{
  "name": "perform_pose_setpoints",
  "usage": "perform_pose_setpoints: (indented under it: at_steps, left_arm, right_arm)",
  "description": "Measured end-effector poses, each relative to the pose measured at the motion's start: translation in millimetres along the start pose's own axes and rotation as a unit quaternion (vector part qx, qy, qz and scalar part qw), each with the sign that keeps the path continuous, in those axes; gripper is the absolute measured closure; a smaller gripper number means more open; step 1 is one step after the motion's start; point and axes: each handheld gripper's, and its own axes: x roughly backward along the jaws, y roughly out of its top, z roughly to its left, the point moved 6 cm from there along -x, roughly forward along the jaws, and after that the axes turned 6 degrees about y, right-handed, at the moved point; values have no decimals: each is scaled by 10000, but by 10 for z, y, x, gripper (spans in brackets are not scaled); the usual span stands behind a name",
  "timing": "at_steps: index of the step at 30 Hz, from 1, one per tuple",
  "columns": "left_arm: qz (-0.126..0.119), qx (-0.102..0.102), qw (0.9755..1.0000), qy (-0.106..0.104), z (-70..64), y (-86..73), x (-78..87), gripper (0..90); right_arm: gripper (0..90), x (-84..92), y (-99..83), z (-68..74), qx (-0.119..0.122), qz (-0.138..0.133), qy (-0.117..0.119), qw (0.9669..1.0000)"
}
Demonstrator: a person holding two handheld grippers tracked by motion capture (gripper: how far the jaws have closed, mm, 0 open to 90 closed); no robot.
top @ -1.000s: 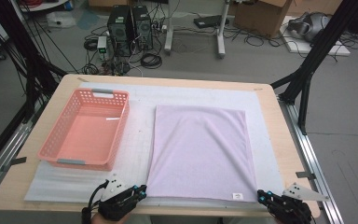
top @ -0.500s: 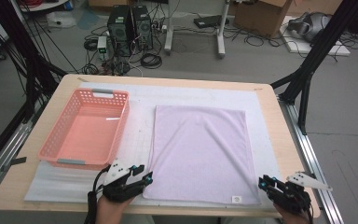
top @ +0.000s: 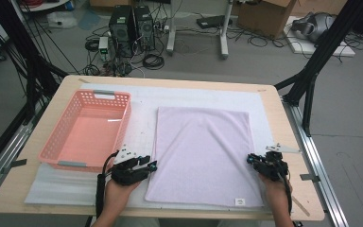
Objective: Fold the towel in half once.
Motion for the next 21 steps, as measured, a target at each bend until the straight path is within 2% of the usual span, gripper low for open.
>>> perform_pose_setpoints:
  at_steps: [1, 2, 3, 4, 6, 11, 14, 15, 16, 17, 18, 20, 21]
  left_arm:
    - [-3, 16, 10000, 36, 4, 1, 4, 620]
    - [-5, 39, 10000, 79, 11, 3, 8, 625]
    - [-10, 54, 9999, 97, 21, 9, 7, 630]
    - [2, 51, 9999, 126, 35, 17, 1, 630]
    - [58, 67, 9998, 198, 71, 46, -25, 629]
    - [284, 168, 9990, 303, 176, 155, -215, 627]
    - [254, 275, 9987, 334, 195, 214, -339, 644]
    - [311, 272, 9986, 329, 191, 214, -367, 658]
    - [439, 207, 9983, 337, 178, 203, -411, 666]
    - [602, 60, 9973, 426, 160, 185, -461, 676]
    - [566, -17, 9971, 510, 149, 199, -467, 698]
    - [629, -279, 9956, 632, 132, 209, -482, 808]
    - [628, -280, 9948, 754, 131, 220, -478, 836]
  right_arm:
    - [866, 17, 12, -25, 27, 61, -203, 9998]
    - [867, 55, 13, -64, 105, 51, -603, 9981]
    - [865, 81, -1, -93, 109, 31, -664, 9977]
    - [838, 92, -20, -108, -40, -33, -573, 9983]
    - [729, 123, -39, -106, -40, -124, -554, 9984]
    - [707, 223, -34, -65, -94, -341, -227, 9991]
    - [694, 242, -38, -48, -99, -399, -86, 9991]
    - [693, 250, -40, -40, -103, -398, -30, 9992]
    - [690, 255, -39, -35, -112, -411, -18, 9991]
    - [689, 263, -39, -33, -79, -415, -7, 9991]
    - [689, 267, -39, -30, -75, -427, 9, 9991]
    - [690, 270, -39, -32, -83, -432, 2, 9990]
    - [689, 270, -34, -41, -64, -452, -15, 9990]
